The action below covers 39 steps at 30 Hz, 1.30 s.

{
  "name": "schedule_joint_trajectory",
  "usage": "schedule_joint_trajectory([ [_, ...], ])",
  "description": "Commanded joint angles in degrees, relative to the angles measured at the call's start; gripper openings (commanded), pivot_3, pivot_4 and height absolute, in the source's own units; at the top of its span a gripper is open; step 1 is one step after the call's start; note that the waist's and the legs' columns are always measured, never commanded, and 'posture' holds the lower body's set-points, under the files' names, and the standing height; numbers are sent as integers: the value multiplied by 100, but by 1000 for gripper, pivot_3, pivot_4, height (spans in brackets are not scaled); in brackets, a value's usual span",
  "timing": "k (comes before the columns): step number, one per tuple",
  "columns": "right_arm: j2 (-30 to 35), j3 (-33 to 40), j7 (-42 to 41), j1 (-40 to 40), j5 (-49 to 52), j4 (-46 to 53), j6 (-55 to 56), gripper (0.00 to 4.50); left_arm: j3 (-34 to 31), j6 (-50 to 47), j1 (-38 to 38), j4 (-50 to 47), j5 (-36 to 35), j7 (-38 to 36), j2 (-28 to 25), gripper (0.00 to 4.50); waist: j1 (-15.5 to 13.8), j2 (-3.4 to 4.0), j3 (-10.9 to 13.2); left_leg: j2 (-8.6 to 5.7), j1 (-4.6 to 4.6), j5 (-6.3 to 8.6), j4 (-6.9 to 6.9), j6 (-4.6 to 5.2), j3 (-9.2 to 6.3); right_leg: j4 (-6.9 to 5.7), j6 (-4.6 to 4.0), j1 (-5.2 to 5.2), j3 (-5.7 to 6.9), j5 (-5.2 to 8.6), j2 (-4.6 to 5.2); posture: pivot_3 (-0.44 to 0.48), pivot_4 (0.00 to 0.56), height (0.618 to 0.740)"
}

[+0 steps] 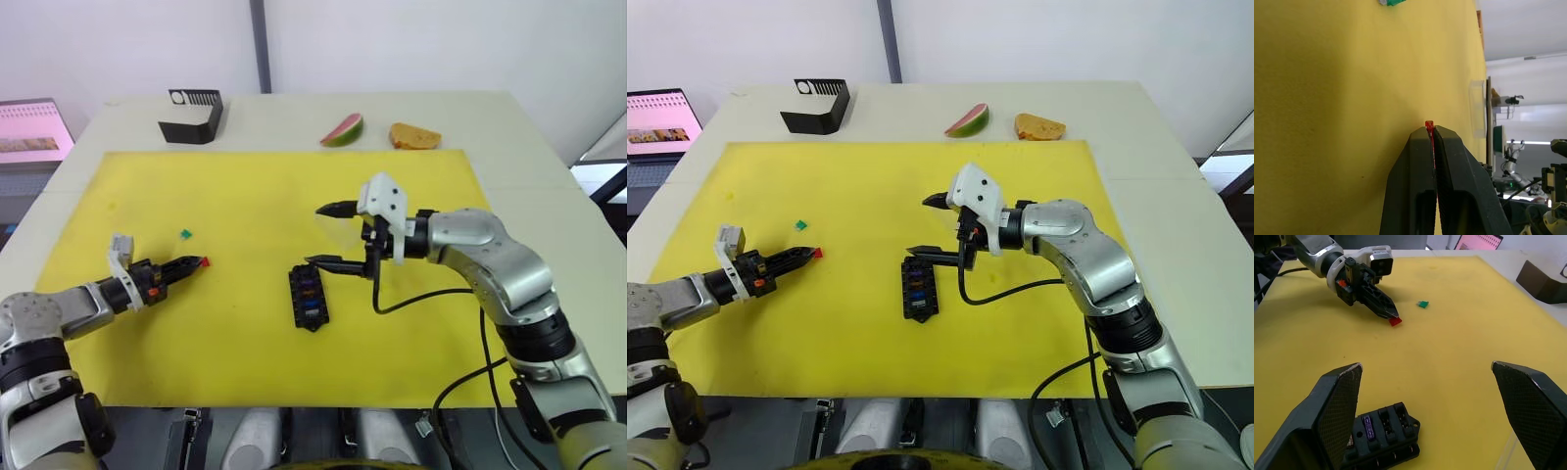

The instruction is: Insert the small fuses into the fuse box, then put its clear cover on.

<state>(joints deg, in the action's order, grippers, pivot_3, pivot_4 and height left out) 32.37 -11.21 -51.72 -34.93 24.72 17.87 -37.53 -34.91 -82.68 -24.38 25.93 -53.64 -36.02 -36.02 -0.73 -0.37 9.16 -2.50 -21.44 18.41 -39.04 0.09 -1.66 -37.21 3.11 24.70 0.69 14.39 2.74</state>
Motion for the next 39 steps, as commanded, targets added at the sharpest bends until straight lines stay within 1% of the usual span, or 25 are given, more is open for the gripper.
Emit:
schedule_joint_trajectory([
  [1, -123, 388, 147, 8, 416, 383, -227, 4500, -301, -215, -236, -449, -339, 127, 21, 61, 0, -1, 1, 1, -2, 0, 0, 0, -1, 0, 0, 1, 0, 0, 0, 0, 150, 740],
  [4, -318, 649, 383, 86, 835, 549, -575, 4500, -638, -528, -669, -967, -781, 466, 291, 61, -21, -22, 10, 1, -13, 0, -4, 0, -6, 0, 0, 6, 2, 0, 0, 0, 150, 740],
  [8, -516, 774, 677, 145, 1124, 688, -873, 4500, -794, -749, -1217, -1545, -1235, 975, 821, 61, 13, -23, 10, 0, -16, 0, -7, -1, -3, 8, 1, 6, 1, -1, 0, 0, 150, 740],
  [10, -611, 805, 829, 148, 1227, 708, -982, 4500, -865, -807, -1477, -1660, -1434, 1242, 1066, 61, 26, -23, 10, 0, -16, -7, -5, -14, -3, 8, 2, 8, 2, -1, -1, 0, 150, 740],
  [14, -1165, 1169, 1397, 92, 1988, 613, -1657, 4500, -730, -728, -1909, -2035, -2037, 1718, 1646, 61, 64, -24, 11, 1, -16, -21, -1, -38, -2, 0, 2, 15, 2, -1, -4, 0, 150, 740],
  [17, -1624, 1512, 1912, -1, 2669, 506, -2099, 4500, -572, -558, -2044, -2258, -2586, 1998, 1998, 61, 83, -24, 11, 1, -16, -22, -1, -40, -2, -1, 2, 16, 1, -1, -6, 0, 150, 740],
  [19, -1872, 1707, 2261, -65, 3045, 428, -2336, 4500, -452, -385, -2033, -2364, -2843, 2144, 2101, 61, 112, -24, 11, 1, -16, -23, 0, -41, -2, -2, 2, 16, 2, -1, -6, 0, 150, 740],
  [23, -2289, 2117, 2988, -250, 3783, 203, -2585, 4500, -148, -49, -1888, -2422, -3159, 2370, 2114, 61, 137, -24, 11, 1, -16, -24, 1, -43, -2, -2, 2, 17, 2, -1, -7, 0, 150, 740],
  [28, -2437, 2317, 3609, -393, 4256, 22, -2611, 4500, 199, 357, -1729, -2504, -3470, 2377, 2011, 61, 139, -24, 11, 1, -17, -25, 2, -44, -2, -2, 2, 19, 2, -1, -8, 0, 150, 740],
  [31, -2461, 2317, 3808, -453, 4440, -18, -2545, 3598, 421, 551, -1628, -2547, -3612, 2345, 1929, 0, 136, -23, 11, 1, -17, -25, 2, -43, -1, -1, 2, 18, 1, -1, -8, 0, 150, 740],
  [33, -2464, 2307, 3912, -485, 4532, -29, -2505, 2649, 539, 677, -1577, -2566, -3675, 2348, 1887, 0, 135, -24, 11, 1, -18, -26, 2, -43, -1, -1, 2, 18, 1, -1, -8, 0, 150, 740],
  [39, -2470, 2336, 4199, -503, 4892, -76, -2385, 2649, 812, 958, -1454, -2569, -3958, 2365, 1648, 0, 144, -23, 11, 1, -18, -25, 2, -42, -1, -2, 2, 19, 1, -1, -9, 0, 150, 740],
])
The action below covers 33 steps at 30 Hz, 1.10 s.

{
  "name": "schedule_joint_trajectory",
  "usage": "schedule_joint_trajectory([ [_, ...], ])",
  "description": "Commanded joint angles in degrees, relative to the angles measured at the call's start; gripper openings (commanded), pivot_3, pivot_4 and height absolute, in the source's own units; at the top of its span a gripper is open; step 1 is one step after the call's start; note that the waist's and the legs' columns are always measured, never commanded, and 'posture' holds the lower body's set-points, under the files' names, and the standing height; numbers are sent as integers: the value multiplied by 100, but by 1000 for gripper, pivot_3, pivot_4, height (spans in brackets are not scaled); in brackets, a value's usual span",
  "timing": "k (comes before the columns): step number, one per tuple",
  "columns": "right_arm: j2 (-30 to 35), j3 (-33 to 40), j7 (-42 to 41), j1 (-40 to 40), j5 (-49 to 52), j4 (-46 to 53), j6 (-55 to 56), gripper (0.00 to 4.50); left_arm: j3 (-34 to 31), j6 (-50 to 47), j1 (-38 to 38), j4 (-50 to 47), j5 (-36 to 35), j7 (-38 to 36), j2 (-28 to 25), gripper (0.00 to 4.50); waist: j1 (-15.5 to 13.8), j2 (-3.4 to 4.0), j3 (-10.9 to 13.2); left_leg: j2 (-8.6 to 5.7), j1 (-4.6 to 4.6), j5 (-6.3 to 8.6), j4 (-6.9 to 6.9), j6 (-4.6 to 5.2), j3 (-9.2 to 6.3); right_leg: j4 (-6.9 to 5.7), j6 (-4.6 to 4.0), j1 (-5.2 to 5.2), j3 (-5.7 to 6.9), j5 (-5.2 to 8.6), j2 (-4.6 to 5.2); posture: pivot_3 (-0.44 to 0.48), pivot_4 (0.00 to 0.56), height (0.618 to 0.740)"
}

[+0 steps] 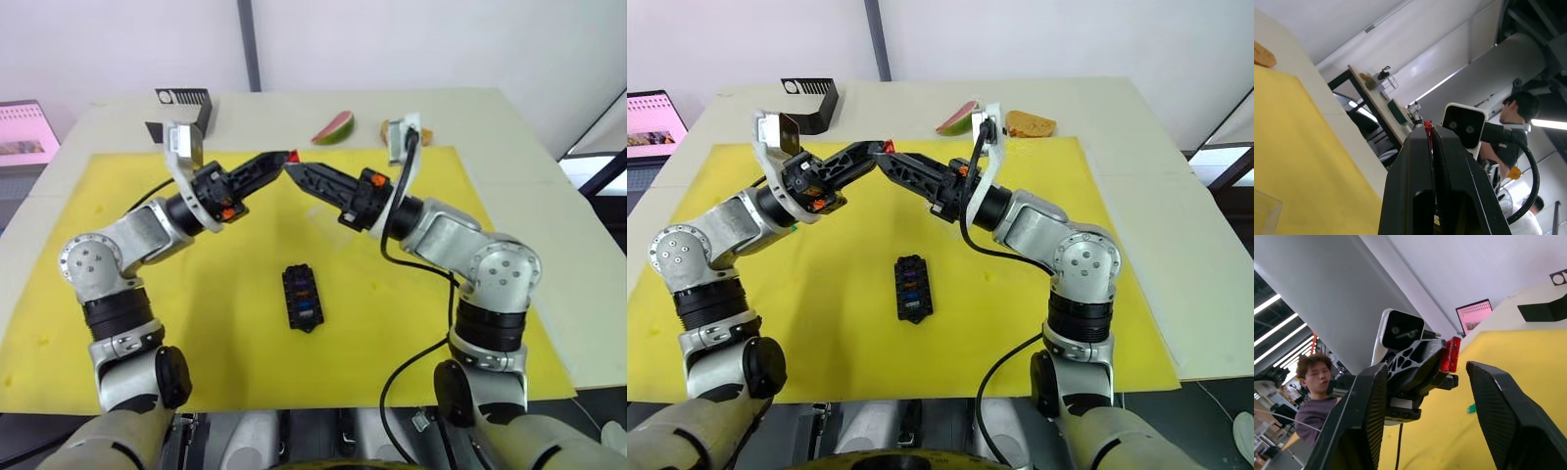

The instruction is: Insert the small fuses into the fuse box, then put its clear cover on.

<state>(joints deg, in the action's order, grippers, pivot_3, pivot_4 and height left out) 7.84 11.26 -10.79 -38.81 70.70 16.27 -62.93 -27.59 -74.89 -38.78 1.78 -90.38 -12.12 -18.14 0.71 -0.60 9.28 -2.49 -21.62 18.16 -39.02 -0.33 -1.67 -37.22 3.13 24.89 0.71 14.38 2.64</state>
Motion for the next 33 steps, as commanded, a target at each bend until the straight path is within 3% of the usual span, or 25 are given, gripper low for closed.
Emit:
schedule_joint_trajectory([
  [1, 4, 83, 131, -113, 332, 82, 168, 2649, 116, 228, -7, -146, -334, -13, -181, 0, 0, 0, 0, 0, 0, 0, 0, 1, 0, 0, 0, 0, 0, 0, 0, 0, 150, 740],
  [3, 44, 58, 176, -110, 395, 75, 195, 2649, 188, 323, 0, -114, -447, 31, -249, 0, 0, 0, 0, 0, 0, 1, 0, 2, 0, 0, 0, 0, 0, 0, 0, 0, 150, 740],
  [6, 105, 18, 218, -113, 456, 69, 221, 1869, 314, 443, 27, -103, -589, 63, -323, 0, -8, 0, 0, 0, -1, 4, -1, 8, 0, 1, 0, 0, 0, 0, 0, 0, 150, 740],
  [25, 267, -58, 502, -102, 824, 2, 464, 1869, 877, 1034, 183, -273, -1078, 253, -459, 0, -3, 1, 1, 0, -2, 12, -1, 23, 0, 3, 0, 0, 0, 0, 0, 0, 150, 740],
  [28, 293, -80, 541, -102, 857, -1, 493, 1060, 936, 1088, 208, -293, -1106, 251, -482, 0, -3, 1, 1, 1, -3, 14, -1, 27, 0, 3, 0, 0, 0, 0, 0, 0, 150, 740],
  [30, 301, -92, 567, -100, 886, 3, 513, 138, 964, 1117, 219, -304, -1117, 255, -488, 0, -3, 1, 1, 1, -3, 15, -1, 28, 0, 3, 0, 0, 0, 1, 0, 0, 150, 740],
  [33, 317, -111, 591, -96, 929, 9, 548, 28, 1001, 1171, 233, -306, -1134, 261, -511, 0, -3, 1, 1, 1, -3, 15, -1, 29, 0, 4, 0, 0, 0, 1, 0, 0, 150, 740],
])
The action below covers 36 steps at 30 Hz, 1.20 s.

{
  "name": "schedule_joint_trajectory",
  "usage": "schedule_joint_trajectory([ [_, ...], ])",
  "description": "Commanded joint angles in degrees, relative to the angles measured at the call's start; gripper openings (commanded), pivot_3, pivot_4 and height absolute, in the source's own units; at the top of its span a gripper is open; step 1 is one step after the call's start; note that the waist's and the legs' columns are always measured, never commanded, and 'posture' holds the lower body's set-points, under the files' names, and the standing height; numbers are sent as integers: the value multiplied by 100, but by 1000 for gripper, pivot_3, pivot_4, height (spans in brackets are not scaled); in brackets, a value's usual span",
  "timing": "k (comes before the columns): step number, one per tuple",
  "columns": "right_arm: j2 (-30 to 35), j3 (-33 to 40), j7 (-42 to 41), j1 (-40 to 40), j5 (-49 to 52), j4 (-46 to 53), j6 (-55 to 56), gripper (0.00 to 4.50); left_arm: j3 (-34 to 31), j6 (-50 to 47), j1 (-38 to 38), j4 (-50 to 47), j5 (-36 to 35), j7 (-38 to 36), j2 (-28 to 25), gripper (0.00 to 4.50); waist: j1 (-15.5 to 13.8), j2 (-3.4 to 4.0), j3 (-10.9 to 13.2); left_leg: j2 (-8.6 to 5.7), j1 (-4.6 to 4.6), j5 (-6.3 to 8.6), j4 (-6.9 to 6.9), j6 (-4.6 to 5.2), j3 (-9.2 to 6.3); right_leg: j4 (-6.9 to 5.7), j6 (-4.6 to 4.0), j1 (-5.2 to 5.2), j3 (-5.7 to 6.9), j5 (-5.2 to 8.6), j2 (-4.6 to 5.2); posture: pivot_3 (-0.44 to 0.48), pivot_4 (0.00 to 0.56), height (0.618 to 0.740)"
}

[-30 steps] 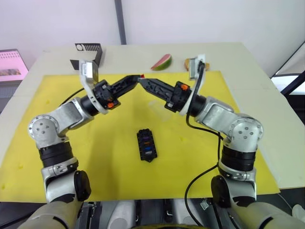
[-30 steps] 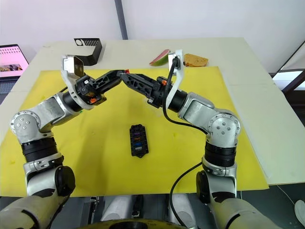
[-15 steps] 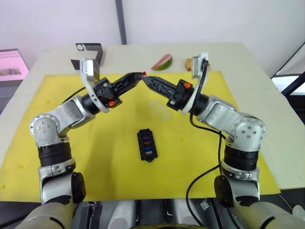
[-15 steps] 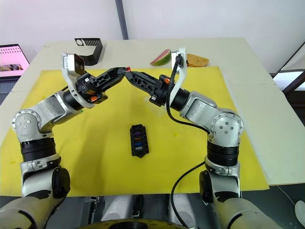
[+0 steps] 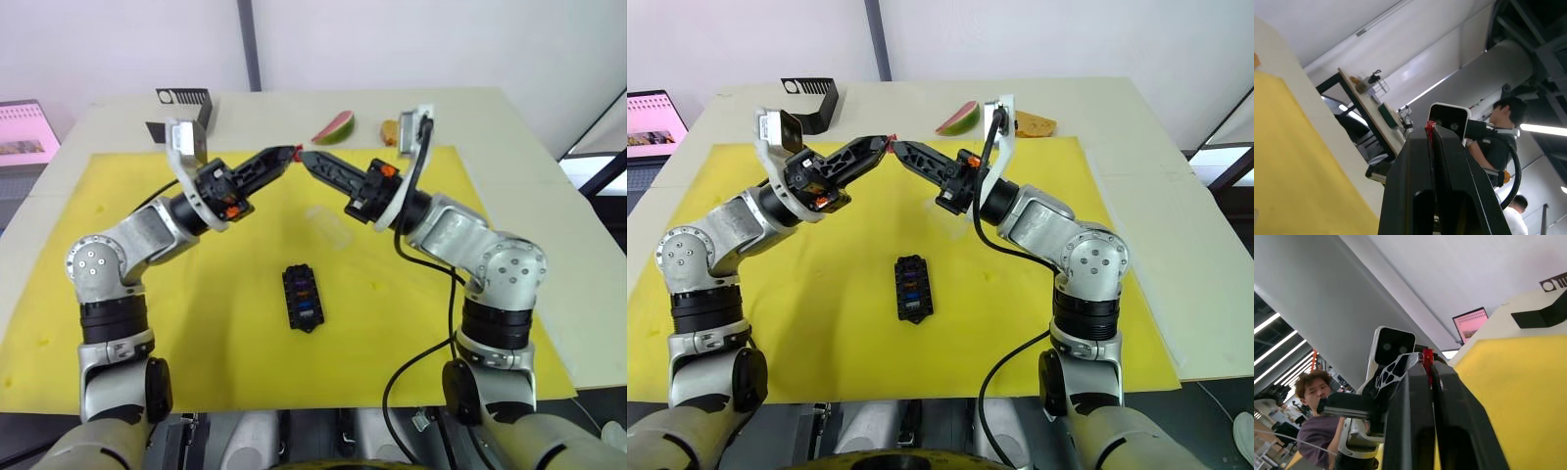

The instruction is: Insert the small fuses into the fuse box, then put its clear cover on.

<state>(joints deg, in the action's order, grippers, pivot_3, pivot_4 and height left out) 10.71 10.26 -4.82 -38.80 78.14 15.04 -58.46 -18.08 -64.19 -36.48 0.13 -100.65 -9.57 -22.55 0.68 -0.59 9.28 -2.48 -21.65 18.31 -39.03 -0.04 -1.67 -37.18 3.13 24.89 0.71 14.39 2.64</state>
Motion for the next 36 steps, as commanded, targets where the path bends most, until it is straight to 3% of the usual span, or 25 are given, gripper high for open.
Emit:
schedule_joint_trajectory([
  [1, 32, -13, 3, -96, 197, 134, 108, 28, 54, 115, 4, -125, -103, -2, -79, 0, -1, 0, 0, 0, 0, 0, 0, 0, 0, 0, 0, 0, 0, 0, 0, 0, 150, 740],
  [2, 35, -13, 13, -95, 215, 136, 116, 28, 58, 129, 7, -105, -105, -4, -92, 0, -3, 0, 0, 0, 0, 0, 0, 1, 0, 1, 0, 0, 0, 0, 0, 0, 150, 740],
  [5, 63, 11, 55, -114, 299, 128, 139, 0, 65, 138, 20, -76, -168, -31, -163, 1046, 1, 0, 0, 0, -1, 2, 0, 3, 0, 1, 0, 0, 0, 0, 0, 0, 150, 740],
  [9, 331, -2, -62, -164, 336, 158, 54, 0, -6, -175, 196, -202, 102, -524, -842, 2971, 30, 4, 2, 1, -1, 3, 2, 6, 0, 1, -1, 2, 0, 0, -2, 0, 150, 740],
  [12, 869, -69, -464, -244, 355, 185, -204, 0, 26, -428, 398, -398, 765, -1487, -1691, 4429, 29, 9, 6, 2, -7, 3, 5, 7, 0, 4, -2, 9, 0, 2, -5, 0, 150, 740],
  [17, 2084, -682, -1675, -466, -432, 375, -594, 0, 431, -254, 741, -925, 2208, -3393, -2989, 4429, 7, 17, 17, 2, -17, 7, 4, 15, 1, 13, -5, 12, 0, 3, -5, 0, 150, 740],
  [20, 2806, -1507, -2762, -723, -1259, 704, -544, 0, 1191, 660, 1161, -1700, 3625, -4773, -3732, 4476, 11, 25, 23, 2, -20, 10, 6, 20, 3, 23, -10, 12, 0, 7, -4, 0, 150, 740],
  [22, 3101, -2057, -3319, -938, -1878, 829, -328, 0, 1602, 1373, 1360, -2005, 4448, -5264, -3927, 4476, 8, 33, 28, 3, -23, 12, 10, 22, 5, 29, -20, 13, -1, 12, -2, 0, 150, 740],
  [27, 3439, -3761, -4125, -1645, -3812, 782, 220, 0, 2322, 2898, 1700, -2250, 6093, -5615, -3713, 4476, 8, 34, 30, 11, -53, 9, 10, 17, 4, 27, -20, 48, -1, 10, 1, 0, 150, 740],
  [29, 3367, -4041, -4422, -1800, -4299, 682, 570, 0, 2504, 3425, 1821, -2161, 6651, -5645, -3606, 4476, 0, 35, 30, 12, -66, 9, 9, 16, 3, 24, -8, 60, -1, 3, 1, 0, 150, 740],
  [36, 3085, -4640, -5070, -2036, -5518, 242, 1220, 0, 2590, 4086, 1921, -1783, 7396, -5514, -3043, 4476, -7, 32, 31, 11, -85, 13, 3, 24, 5, 26, -4, 76, 0, 0, 1, 0, 150, 740],
])
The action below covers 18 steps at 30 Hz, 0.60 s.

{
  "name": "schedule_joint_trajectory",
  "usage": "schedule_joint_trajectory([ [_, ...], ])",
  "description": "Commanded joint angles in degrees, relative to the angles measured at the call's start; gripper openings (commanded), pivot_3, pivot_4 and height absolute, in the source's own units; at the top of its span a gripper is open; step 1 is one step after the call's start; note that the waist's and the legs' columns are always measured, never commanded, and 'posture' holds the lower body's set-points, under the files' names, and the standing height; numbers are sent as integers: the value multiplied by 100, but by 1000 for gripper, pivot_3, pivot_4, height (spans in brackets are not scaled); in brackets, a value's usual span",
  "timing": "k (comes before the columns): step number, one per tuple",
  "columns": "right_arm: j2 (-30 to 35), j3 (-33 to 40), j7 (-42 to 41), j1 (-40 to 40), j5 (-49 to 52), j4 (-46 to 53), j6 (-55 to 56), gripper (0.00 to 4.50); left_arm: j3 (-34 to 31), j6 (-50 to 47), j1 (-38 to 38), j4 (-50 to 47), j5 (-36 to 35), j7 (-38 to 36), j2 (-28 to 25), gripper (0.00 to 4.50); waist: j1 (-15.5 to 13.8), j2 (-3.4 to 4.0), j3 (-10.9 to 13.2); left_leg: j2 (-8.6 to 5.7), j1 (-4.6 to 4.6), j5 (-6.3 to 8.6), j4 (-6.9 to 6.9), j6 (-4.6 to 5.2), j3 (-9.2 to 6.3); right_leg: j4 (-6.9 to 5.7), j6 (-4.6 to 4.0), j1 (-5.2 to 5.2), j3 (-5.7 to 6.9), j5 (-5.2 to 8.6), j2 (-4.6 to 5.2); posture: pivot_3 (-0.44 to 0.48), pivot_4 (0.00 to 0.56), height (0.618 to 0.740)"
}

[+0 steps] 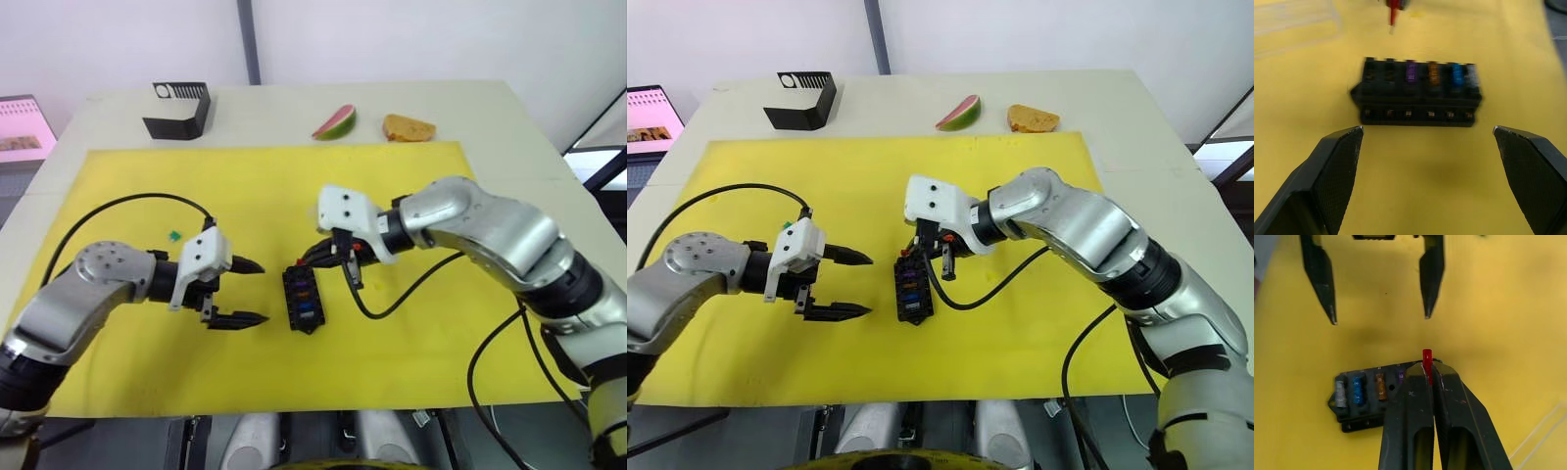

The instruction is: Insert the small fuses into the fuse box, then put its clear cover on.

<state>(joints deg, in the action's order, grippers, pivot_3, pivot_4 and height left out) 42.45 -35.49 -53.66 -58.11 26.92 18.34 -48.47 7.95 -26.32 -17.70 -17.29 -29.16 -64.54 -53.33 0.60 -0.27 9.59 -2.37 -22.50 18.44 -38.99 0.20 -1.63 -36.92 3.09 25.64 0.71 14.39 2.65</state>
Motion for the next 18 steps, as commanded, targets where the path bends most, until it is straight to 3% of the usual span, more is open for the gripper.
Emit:
schedule_joint_trajectory([
  [1, -147, -82, -242, -113, -470, -126, 214, 0, -8, 328, 69, -44, 288, -50, 57, 4476, 3, 0, 0, 0, 0, 0, -1, 0, 0, 0, 0, 0, 0, 0, 0, 0, 150, 740],
  [18, -577, -260, -877, 130, -1576, -322, 488, 0, 21, 422, 45, -62, 716, -127, 450, 4476, 6, 0, 0, 0, 3, -2, -12, -3, 0, -17, 1, 0, 1, -1, -1, 0, 150, 740],
])
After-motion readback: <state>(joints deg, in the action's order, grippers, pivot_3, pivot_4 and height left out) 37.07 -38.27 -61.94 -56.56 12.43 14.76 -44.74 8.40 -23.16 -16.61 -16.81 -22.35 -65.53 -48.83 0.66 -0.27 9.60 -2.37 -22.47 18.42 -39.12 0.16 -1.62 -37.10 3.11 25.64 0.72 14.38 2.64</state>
